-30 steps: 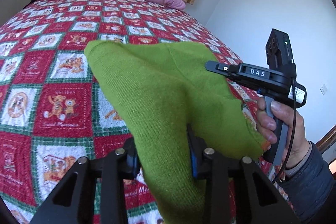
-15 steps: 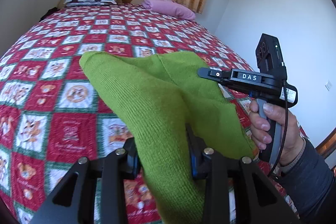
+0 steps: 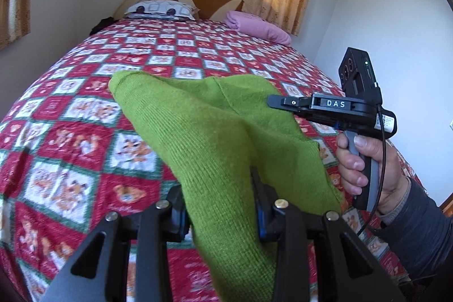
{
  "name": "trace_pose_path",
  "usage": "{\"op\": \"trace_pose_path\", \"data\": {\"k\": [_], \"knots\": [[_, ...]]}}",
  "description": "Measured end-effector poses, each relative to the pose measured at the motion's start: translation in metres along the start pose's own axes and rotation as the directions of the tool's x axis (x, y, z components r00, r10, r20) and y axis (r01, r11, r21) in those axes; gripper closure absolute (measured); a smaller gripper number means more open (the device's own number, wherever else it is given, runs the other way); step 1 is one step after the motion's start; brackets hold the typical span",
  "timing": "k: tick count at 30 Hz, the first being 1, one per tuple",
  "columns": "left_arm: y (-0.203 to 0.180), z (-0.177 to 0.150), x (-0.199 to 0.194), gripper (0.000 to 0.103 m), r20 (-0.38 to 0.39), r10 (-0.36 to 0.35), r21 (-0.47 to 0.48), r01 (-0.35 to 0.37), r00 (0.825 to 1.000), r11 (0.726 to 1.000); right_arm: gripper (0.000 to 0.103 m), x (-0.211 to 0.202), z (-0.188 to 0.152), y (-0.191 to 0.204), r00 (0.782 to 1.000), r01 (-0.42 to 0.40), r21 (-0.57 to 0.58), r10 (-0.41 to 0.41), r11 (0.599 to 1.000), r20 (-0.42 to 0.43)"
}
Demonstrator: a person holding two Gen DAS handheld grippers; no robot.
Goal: Fold small clothes
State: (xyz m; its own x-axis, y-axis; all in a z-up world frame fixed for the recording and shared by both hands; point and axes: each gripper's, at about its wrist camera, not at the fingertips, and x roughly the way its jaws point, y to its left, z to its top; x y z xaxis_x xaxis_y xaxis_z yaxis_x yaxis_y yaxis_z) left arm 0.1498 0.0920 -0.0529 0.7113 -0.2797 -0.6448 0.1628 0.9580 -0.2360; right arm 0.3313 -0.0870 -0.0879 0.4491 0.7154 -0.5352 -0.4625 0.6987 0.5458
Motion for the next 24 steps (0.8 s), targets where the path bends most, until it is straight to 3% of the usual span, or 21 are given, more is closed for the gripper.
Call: {"op": "trace_pose_path", "data": {"k": [9, 15, 19, 24], "knots": [[0.053, -0.034, -0.011, 0.068, -0.035, 0.065, -0.041, -0.066, 0.997, 0.997, 0.092, 0.055, -0.034, 0.028, 0.995, -0.037, -0.009, 0.036, 0.999, -0.092], [0.077, -0.058, -0.006, 0.065, -0.07, 0.069, -0.084, -0.075, 0.995, 0.994, 0.092, 0.064, -0.037, 0.023, 0.995, -0.023, 0.002, 0.023, 1.0, -0.095], [0.084, -0.074, 0.001, 0.038, -0.094, 0.119, -0.109, -0.129, 0.989, 0.986, 0.092, 0.07, -0.04, 0.016, 0.994, 0.016, 0.009, -0.014, 1.0, -0.109], [0.079, -0.069, -0.022, 0.029, 0.005, 0.124, -0.117, -0.122, 0.992, 0.986, 0.092, 0.079, -0.045, 0.007, 0.99, 0.055, 0.022, -0.051, 0.998, -0.128]]}}
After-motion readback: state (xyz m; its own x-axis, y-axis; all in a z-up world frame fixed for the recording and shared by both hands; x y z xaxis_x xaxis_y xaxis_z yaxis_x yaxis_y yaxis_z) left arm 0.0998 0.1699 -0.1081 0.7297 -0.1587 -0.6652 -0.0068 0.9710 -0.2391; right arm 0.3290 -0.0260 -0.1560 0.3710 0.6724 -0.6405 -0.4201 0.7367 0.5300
